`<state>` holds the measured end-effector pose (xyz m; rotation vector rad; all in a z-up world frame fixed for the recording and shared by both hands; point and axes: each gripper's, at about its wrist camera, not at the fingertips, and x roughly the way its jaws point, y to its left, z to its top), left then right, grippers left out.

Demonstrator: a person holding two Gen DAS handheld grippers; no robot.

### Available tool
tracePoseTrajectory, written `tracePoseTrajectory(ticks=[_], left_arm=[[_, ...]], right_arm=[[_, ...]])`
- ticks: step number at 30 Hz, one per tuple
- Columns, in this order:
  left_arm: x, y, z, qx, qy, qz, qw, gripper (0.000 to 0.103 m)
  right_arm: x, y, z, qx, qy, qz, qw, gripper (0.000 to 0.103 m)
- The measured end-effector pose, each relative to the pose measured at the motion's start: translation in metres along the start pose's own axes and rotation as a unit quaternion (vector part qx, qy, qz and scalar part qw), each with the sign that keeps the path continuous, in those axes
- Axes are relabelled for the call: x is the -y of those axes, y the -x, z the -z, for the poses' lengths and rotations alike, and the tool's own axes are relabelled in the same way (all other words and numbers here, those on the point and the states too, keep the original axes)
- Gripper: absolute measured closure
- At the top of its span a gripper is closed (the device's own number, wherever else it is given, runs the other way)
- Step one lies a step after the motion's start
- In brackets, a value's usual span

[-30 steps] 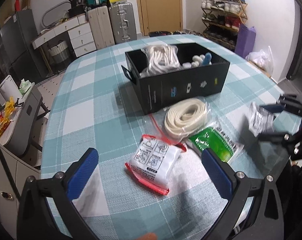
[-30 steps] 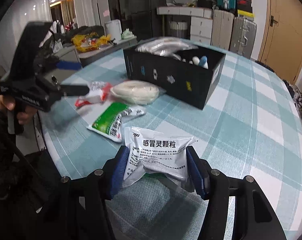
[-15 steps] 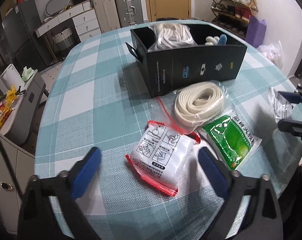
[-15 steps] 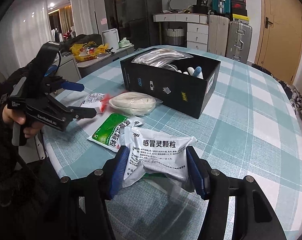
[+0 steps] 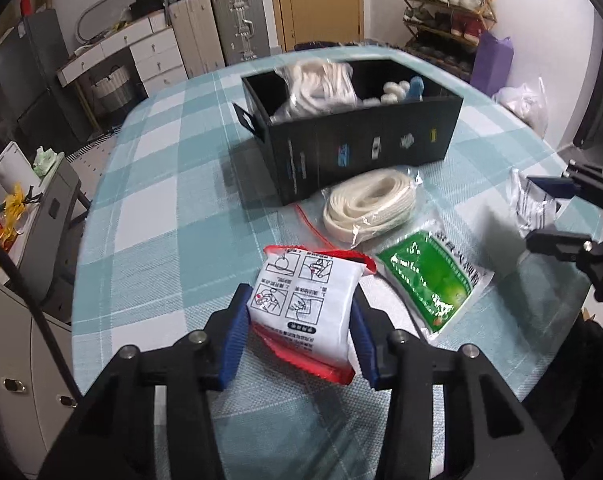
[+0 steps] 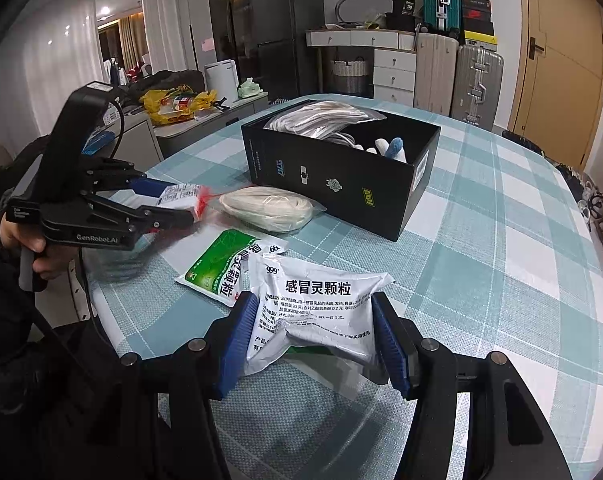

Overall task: Organize soft objects
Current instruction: 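Carry the red-white packet and white sachet over the black box with both grippers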

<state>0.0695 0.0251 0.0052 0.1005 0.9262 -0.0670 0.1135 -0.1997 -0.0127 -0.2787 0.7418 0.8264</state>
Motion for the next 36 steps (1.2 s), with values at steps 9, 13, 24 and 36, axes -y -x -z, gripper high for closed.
tracePoseTrajectory(ticks=[9, 13, 24, 36], left_arm=[[-0.003, 0.031, -0.009, 0.052, 0.017, 0.022, 0.9982, 0.057], [-0.004, 0.042, -0.013, 0.078, 0.031, 0.026, 0.9961, 0.057], [-0.003, 0.061, -0.023, 0.13, 0.058, 0.035, 0.9892, 0.057], [0.004, 0.068, -0.049, 0.165, 0.061, 0.034, 0.9839, 0.057]], right_arm=[[-0.003, 0.01, -0.004, 0.028, -0.002, 0.001, 1.0, 0.044], [-0.003, 0.017, -0.007, 0.046, -0.01, 0.002, 0.999, 0.044], [0.0, 0.029, -0.018, 0.102, -0.048, 0.017, 0.993, 0.044], [-0.003, 0.048, -0.049, 0.132, -0.055, 0.026, 0.989, 0.044]])
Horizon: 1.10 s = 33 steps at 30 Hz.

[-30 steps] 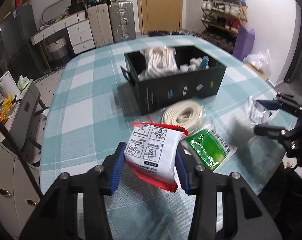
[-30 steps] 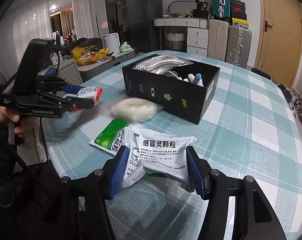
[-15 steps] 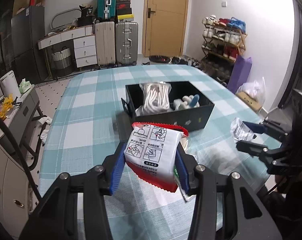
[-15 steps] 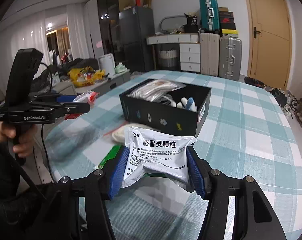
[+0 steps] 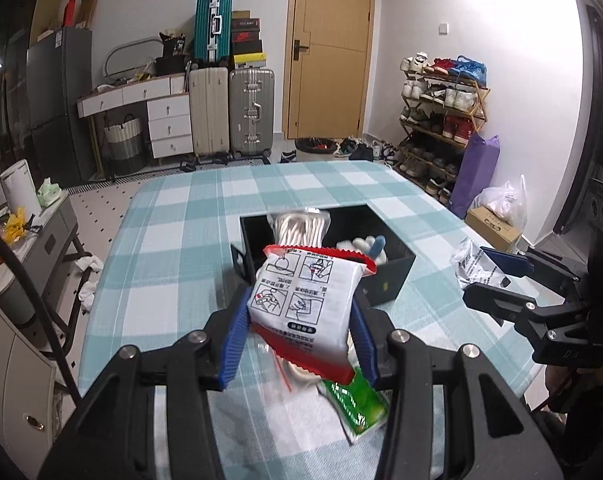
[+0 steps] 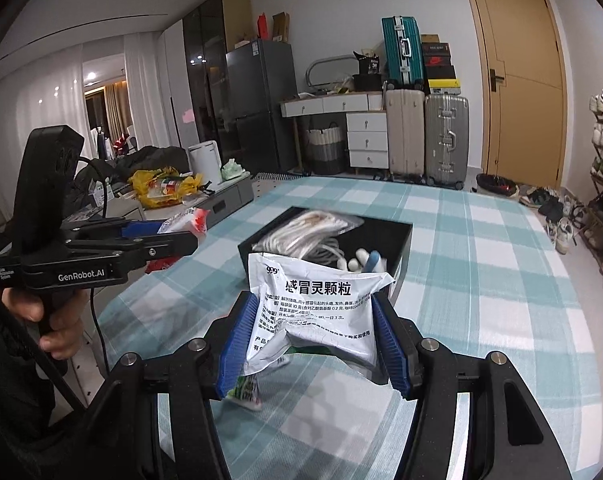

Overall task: Organize soft objects
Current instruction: 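Carry the red-white packet and white sachet over the black box with both grippers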

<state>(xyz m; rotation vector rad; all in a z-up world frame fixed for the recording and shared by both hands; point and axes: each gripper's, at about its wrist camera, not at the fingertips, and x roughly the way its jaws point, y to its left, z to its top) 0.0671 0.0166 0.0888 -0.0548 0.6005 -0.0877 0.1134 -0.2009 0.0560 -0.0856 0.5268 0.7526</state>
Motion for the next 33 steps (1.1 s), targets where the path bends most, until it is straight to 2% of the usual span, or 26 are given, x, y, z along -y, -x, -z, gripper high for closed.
tracePoseTrajectory(ticks=[9, 20, 25, 33], left_arm=[[0.001, -0.012, -0.014, 0.009, 0.002, 0.001, 1.0, 0.057], [0.002, -0.021, -0.035, 0.023, 0.005, -0.001, 0.9997, 0.057], [0.002, -0.028, -0.047, 0.033, 0.004, -0.002, 0.9995, 0.057], [0.001, -0.058, -0.056, 0.018, 0.006, -0.012, 0.9997, 0.057]], right_arm=[[0.01, 0.0, -0.023, 0.018, -0.011, 0.014, 1.0, 0.044], [0.021, -0.004, -0.055, 0.042, -0.039, 0.011, 0.998, 0.044], [0.025, -0.016, -0.071, 0.037, -0.04, 0.009, 0.999, 0.045], [0.032, -0.051, -0.084, 0.009, -0.022, 0.007, 1.0, 0.045]])
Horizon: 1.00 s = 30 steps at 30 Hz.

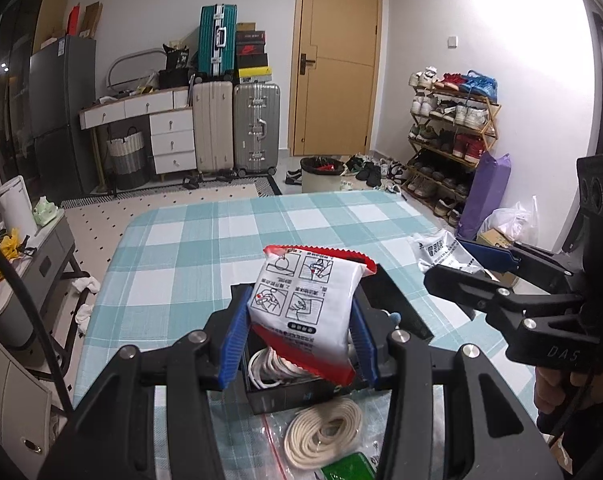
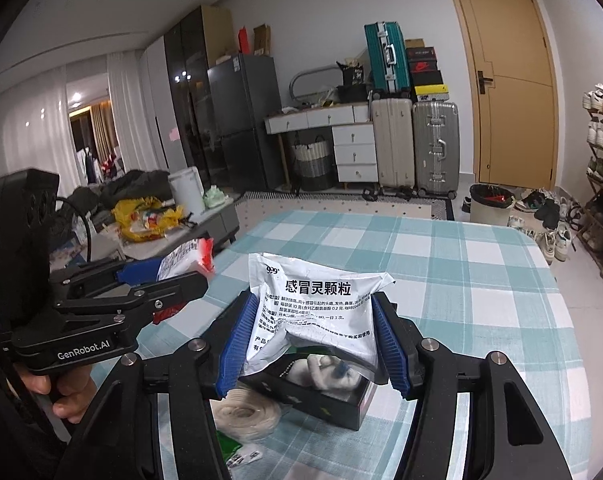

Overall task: Organize soft objects
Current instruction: 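Carry the red-white packet and white sachet over the black box with both grippers, then release both packets into the black box and withdraw both grippers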

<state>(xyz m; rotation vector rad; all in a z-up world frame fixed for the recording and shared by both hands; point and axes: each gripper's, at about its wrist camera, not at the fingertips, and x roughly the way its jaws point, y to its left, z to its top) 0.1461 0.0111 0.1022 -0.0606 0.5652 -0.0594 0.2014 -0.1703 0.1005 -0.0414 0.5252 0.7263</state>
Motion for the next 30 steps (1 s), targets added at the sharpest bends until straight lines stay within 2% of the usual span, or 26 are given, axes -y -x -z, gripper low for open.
tracePoseTrajectory(ticks=[19, 25, 30], left_arm=[[-0.019, -0.082, 0.012, -0.059, 0.003, -0.039, 0.9975, 0.057], [-0.019, -0.093, 0.014, -0.066, -0.002, -0.031, 0.9974, 0.057], [-0.016, -0.103, 0.018, -0.089, 0.003, 0.001, 0.996, 0.057]], right_arm=[[0.031, -0.082, 0.01, -0.059, -0.003, -0.005, 0.998, 0.044], [0.03, -0.091, 0.009, -0.065, 0.005, -0.008, 0.998, 0.044], [0.029, -0.1, 0.01, -0.073, 0.009, -0.01, 0.997, 0.044]])
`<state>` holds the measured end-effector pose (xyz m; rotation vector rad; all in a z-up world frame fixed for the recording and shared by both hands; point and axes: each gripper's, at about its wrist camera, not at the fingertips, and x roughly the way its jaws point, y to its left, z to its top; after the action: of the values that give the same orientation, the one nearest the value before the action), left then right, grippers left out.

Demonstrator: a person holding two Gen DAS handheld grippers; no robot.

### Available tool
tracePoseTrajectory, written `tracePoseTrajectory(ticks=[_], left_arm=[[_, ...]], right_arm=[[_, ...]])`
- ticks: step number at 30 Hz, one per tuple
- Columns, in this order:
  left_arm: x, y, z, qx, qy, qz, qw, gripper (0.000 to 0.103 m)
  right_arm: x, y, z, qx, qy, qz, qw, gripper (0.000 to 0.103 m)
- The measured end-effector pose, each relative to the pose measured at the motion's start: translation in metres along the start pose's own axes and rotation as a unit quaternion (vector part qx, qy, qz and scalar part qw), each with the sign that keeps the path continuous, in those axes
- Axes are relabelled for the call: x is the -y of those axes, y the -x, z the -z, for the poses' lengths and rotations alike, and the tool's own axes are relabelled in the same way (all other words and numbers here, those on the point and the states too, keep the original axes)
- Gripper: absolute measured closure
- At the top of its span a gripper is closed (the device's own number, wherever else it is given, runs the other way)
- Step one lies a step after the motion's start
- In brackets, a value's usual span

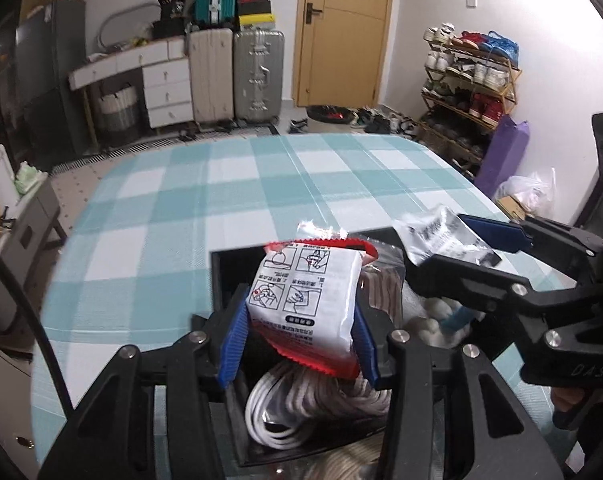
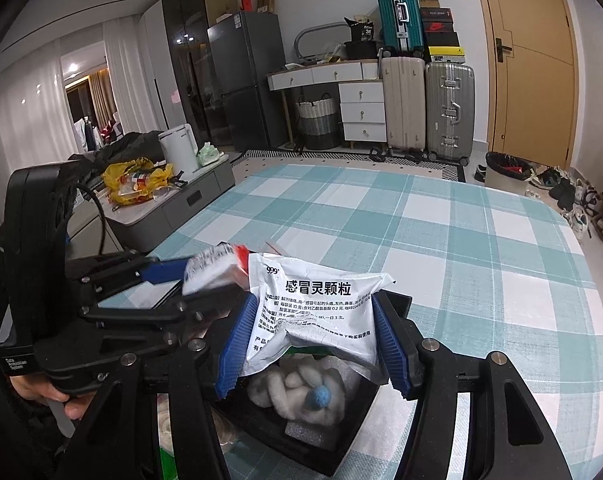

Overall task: Organize soft objects
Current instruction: 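Release both packets into the black box and withdraw both grippers, then move the right gripper to the green medicine sachet on the table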

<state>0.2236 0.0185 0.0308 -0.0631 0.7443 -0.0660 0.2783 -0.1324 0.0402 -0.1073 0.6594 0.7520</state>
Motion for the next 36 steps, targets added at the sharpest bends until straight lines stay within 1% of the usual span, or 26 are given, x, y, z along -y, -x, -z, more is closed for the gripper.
tracePoseTrajectory(ticks=[4, 10, 13, 14, 15, 18, 19, 20, 21, 23, 25, 26, 27, 28, 29, 32, 36], left_arm=[[0.012, -0.004, 0.005, -0.01, -0.028, -0.001, 0.9996, 0.057], [0.013, -0.003, 0.005, -0.007, -0.027, 0.003, 0.9996, 0.057], [0.012, -0.002, 0.005, -0.006, -0.029, -0.002, 0.9996, 0.057], [0.011, -0.002, 0.005, -0.007, -0.028, -0.002, 0.9996, 0.055], [0.011, -0.001, 0.005, -0.007, -0.027, -0.004, 0.9996, 0.055], [0.007, 0.002, 0.004, -0.007, -0.022, 0.0, 0.9997, 0.054], [0.006, 0.003, 0.004, -0.008, -0.021, 0.003, 0.9997, 0.053], [0.006, 0.005, 0.003, -0.007, -0.02, 0.003, 0.9998, 0.048], [0.005, 0.008, 0.003, -0.005, -0.019, -0.002, 0.9998, 0.041], [0.005, 0.015, 0.004, 0.001, -0.018, 0.005, 0.9998, 0.035], [0.005, 0.021, 0.004, 0.005, -0.02, 0.008, 0.9997, 0.026], [0.005, 0.025, 0.005, 0.009, -0.021, 0.005, 0.9997, 0.014], [0.005, 0.03, 0.006, 0.018, -0.019, -0.004, 0.9997, 0.008], [0.004, 0.036, 0.007, 0.026, -0.017, -0.01, 0.9995, 0.007], [0.003, 0.038, 0.007, 0.028, -0.016, -0.011, 0.9994, 0.004], [0.0, 0.05, 0.013, 0.034, -0.01, -0.012, 0.9993, 0.0], [-0.002, 0.07, 0.026, 0.043, -0.004, -0.021, 0.9988, 0.0]], right_arm=[[0.0, -0.006, 0.0, -0.005, 0.002, 0.0, 1.0, 0.044], [-0.003, -0.011, 0.0, -0.006, 0.01, -0.001, 1.0, 0.044], [-0.004, -0.011, 0.0, -0.003, 0.013, -0.001, 1.0, 0.042], [-0.005, -0.012, 0.0, -0.003, 0.016, -0.002, 1.0, 0.041], [-0.005, -0.011, 0.0, -0.002, 0.018, -0.005, 1.0, 0.039], [-0.006, -0.006, 0.0, 0.007, 0.022, 0.0, 1.0, 0.027], [-0.005, -0.004, 0.0, 0.01, 0.021, 0.002, 1.0, 0.021], [-0.004, 0.0, 0.0, 0.013, 0.02, 0.003, 1.0, 0.017], [-0.003, 0.002, 0.0, 0.014, 0.02, 0.004, 1.0, 0.015], [0.0, 0.01, 0.002, 0.016, 0.016, 0.007, 1.0, 0.009], [0.004, 0.021, 0.005, 0.018, 0.008, 0.011, 1.0, 0.003], [0.005, 0.026, 0.007, 0.022, 0.004, 0.013, 1.0, 0.001], [0.006, 0.032, 0.009, 0.024, 0.0, 0.015, 1.0, 0.001], [0.008, 0.037, 0.012, 0.024, -0.005, 0.015, 1.0, 0.001], [0.009, 0.041, 0.015, 0.022, -0.01, 0.014, 1.0, 0.001], [0.009, 0.056, 0.025, 0.023, -0.023, 0.015, 0.999, 0.001], [0.008, 0.071, 0.039, 0.022, -0.044, 0.018, 0.999, 0.001]])
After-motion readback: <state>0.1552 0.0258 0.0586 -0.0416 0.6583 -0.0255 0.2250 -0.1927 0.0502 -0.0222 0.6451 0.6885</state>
